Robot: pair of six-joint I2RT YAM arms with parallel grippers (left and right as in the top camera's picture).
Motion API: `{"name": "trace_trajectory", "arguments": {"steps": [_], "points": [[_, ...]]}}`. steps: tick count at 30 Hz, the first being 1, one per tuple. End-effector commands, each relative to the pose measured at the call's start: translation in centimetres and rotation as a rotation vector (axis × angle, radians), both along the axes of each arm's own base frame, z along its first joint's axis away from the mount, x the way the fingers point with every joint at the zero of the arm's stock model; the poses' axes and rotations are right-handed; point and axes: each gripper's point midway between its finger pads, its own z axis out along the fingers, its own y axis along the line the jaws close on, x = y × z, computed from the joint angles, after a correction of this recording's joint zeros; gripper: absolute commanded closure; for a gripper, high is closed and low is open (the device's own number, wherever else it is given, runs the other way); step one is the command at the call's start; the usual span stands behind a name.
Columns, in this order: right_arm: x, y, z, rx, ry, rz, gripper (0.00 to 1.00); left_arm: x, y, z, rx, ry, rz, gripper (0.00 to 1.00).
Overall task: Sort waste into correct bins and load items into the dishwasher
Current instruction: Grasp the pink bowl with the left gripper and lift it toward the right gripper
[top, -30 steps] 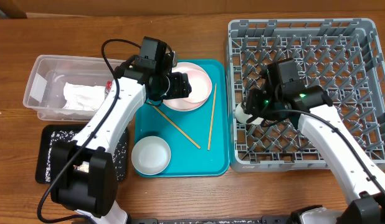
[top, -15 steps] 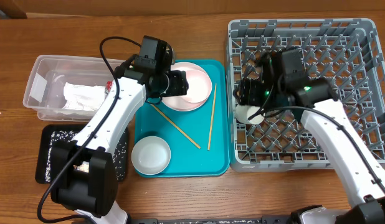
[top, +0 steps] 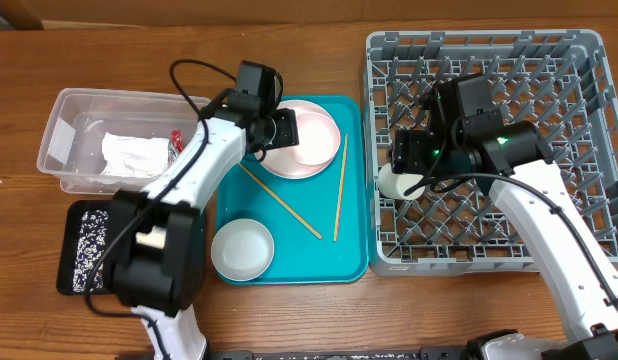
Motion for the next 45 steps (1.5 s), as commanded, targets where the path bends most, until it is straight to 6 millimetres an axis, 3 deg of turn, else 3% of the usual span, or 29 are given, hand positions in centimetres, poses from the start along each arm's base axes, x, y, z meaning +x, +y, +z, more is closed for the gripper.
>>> {"name": "trace_trajectory", "arguments": {"steps": [1,3,5,6,7,11,13,15,16,21,25,31,45], "points": [[0.6,-0.9,1.1,-0.037,-0.048,-0.024,0.23,-0.1,-0.2,-3.3,0.003,0.067,0.051,0.48],[0.6,-0.9,1.1,-0.042,-0.050,-0.026,0.22,-0.2,-0.1,-4.4,0.010,0.088,0.051,0.55],[0.7,-1.1,1.1,-0.049,-0.052,-0.030,0.21,-0.3,-0.1,-4.8,0.012,0.097,0.051,0.68],[0.7,-1.1,1.1,-0.048,-0.052,-0.030,0.14,-0.3,-0.1,-4.8,0.012,0.097,0.050,0.77],[0.7,-1.1,1.1,-0.048,-0.054,-0.030,0.02,-0.2,-0.1,-4.7,0.011,0.093,0.051,0.81],[1.1,-0.9,1.3,-0.042,-0.071,-0.030,0.00,0.4,-0.2,-3.0,0.000,0.058,0.051,0.96],[1.5,-0.8,1.5,-0.037,-0.088,-0.030,0.02,0.5,-0.3,-1.6,-0.008,0.036,0.051,0.96],[1.9,-0.6,1.9,-0.029,-0.113,-0.028,0.33,0.4,-0.2,0.0,-0.015,0.013,0.050,0.96],[2.2,-0.3,2.2,-0.021,-0.128,-0.030,0.44,0.3,-0.2,1.0,-0.016,-0.001,0.043,0.96],[2.3,2.4,3.5,0.001,-0.181,0.034,0.57,-1.5,-0.1,5.6,-0.027,-0.040,0.030,0.96],[2.0,5.0,4.0,-0.010,-0.230,0.095,0.56,-3.7,-0.6,7.6,-0.017,-0.036,-0.001,0.96],[2.2,8.3,5.3,0.007,-0.321,0.155,0.51,-6.3,-2.2,7.2,0.023,0.023,-0.056,0.96],[3.4,9.0,1.5,-0.041,-0.260,0.156,0.48,-7.3,-3.8,7.1,0.061,0.013,-0.102,0.96]]}}
